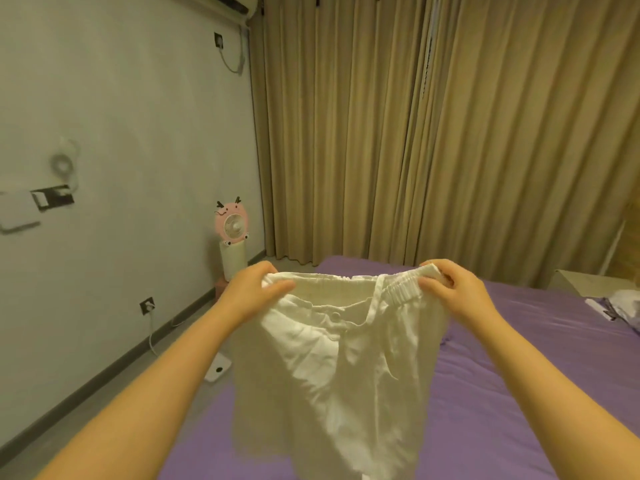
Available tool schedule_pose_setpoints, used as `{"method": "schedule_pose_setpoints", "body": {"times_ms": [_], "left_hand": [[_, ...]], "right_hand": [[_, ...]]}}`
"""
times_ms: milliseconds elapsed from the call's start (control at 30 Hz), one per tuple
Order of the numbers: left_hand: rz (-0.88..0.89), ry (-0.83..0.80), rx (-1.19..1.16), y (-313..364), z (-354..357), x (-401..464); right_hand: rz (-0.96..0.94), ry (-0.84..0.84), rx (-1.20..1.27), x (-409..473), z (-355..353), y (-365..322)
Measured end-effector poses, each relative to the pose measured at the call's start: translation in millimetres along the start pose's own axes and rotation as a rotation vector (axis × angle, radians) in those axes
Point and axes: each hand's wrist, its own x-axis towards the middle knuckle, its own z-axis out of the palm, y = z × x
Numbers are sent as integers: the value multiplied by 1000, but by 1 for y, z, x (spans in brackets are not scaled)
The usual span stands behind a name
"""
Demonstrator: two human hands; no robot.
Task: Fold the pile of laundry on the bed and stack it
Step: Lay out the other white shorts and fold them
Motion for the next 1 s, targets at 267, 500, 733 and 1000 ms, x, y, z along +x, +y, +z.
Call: {"method": "schedule_pose_setpoints", "body": {"times_ms": [267, 500, 733, 1000], "left_hand": [[-87, -411, -480, 39, -38, -47], [-1, -434, -311, 53, -54, -70], [108, -499, -419, 59, -50, -95], [99, -432, -361, 81, -31, -110]], "right_hand": [[-91, -89, -210, -56, -54, -20], [-118, -168, -369, -97, -81, -51], [-45, -180, -328, -147, -95, -89], [-11, -179, -259, -195, -124, -92]]}}
